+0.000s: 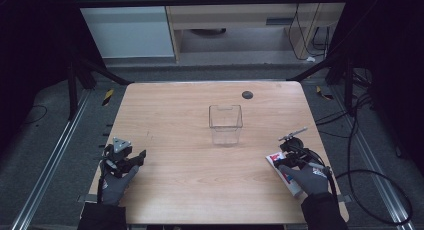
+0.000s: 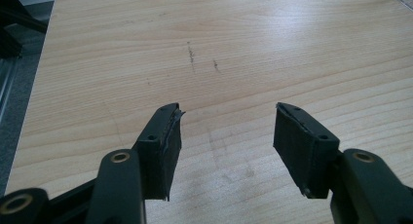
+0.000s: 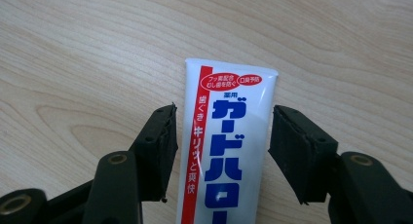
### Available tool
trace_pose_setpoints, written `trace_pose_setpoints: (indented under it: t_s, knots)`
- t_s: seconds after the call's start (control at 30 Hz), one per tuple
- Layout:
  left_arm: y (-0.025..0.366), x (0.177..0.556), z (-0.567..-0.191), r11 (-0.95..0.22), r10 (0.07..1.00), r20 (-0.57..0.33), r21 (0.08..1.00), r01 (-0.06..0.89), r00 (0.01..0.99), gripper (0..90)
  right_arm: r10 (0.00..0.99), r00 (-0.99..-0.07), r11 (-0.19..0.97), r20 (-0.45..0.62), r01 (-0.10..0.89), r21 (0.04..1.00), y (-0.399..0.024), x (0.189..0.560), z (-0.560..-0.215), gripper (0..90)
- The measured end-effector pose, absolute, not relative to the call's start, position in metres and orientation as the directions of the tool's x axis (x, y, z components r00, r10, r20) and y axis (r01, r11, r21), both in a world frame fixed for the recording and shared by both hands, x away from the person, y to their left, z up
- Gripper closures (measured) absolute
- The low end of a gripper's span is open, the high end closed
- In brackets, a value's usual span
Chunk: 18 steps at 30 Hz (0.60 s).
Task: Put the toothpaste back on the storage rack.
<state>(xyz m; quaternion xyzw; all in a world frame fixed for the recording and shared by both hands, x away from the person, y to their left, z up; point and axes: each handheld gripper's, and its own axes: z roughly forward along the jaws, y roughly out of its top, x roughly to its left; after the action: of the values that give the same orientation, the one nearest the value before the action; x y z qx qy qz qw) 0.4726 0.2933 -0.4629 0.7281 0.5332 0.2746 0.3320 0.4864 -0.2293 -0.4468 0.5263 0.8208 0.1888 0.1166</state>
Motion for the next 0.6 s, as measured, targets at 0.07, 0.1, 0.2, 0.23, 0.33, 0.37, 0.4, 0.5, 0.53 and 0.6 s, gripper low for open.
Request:
trace_pose_setpoints:
  t_s: [0.07, 0.1, 0.2, 0.23, 0.33, 0.37, 0.4, 0.5, 0.53, 0.6]
  knots:
    - [0.293, 0.473, -0.463, -0.211, 0.959, 0.046, 0.776, 0.595, 0.280, 42.6, 0.908, -0.420, 0.377, 0.010, 0.826, 0.420, -0.230, 0.488, -0.449, 41.3]
    - [0.293, 0.473, -0.463, -0.211, 0.959, 0.046, 0.775, 0.595, 0.280, 42.6, 0.907, -0.421, 0.378, 0.015, 0.828, 0.414, -0.230, 0.488, -0.450, 40.8]
    - [0.293, 0.473, -0.463, -0.211, 0.959, 0.046, 0.775, 0.595, 0.280, 42.6, 0.909, -0.417, 0.376, 0.018, 0.837, 0.399, -0.230, 0.489, -0.452, 39.6]
    - [0.293, 0.473, -0.463, -0.210, 0.959, 0.045, 0.775, 0.596, 0.280, 42.6, 0.907, -0.421, 0.380, 0.019, 0.835, 0.398, -0.230, 0.490, -0.453, 39.3]
    - [0.293, 0.473, -0.463, -0.210, 0.959, 0.045, 0.775, 0.596, 0.280, 42.6, 0.907, -0.420, 0.382, 0.017, 0.839, 0.388, -0.229, 0.491, -0.456, 39.0]
    - [0.293, 0.473, -0.463, -0.210, 0.959, 0.045, 0.775, 0.596, 0.280, 42.5, 0.904, -0.427, 0.389, 0.014, 0.837, 0.383, -0.230, 0.492, -0.457, 39.0]
    - [0.293, 0.473, -0.463, -0.210, 0.959, 0.044, 0.775, 0.596, 0.280, 42.6, 0.904, -0.427, 0.390, 0.018, 0.842, 0.374, -0.229, 0.492, -0.459, 38.9]
    - [0.294, 0.473, -0.463, -0.210, 0.959, 0.044, 0.775, 0.597, 0.280, 42.6, 0.902, -0.431, 0.397, 0.015, 0.844, 0.362, -0.229, 0.494, -0.462, 38.8]
    - [0.294, 0.473, -0.464, -0.210, 0.959, 0.044, 0.774, 0.597, 0.280, 42.6, 0.902, -0.431, 0.397, 0.015, 0.844, 0.362, -0.229, 0.494, -0.462, 38.8]
    - [0.294, 0.473, -0.463, -0.210, 0.959, 0.044, 0.774, 0.597, 0.280, 42.6, 0.906, -0.422, 0.388, 0.023, 0.853, 0.349, -0.230, 0.495, -0.464, 38.8]
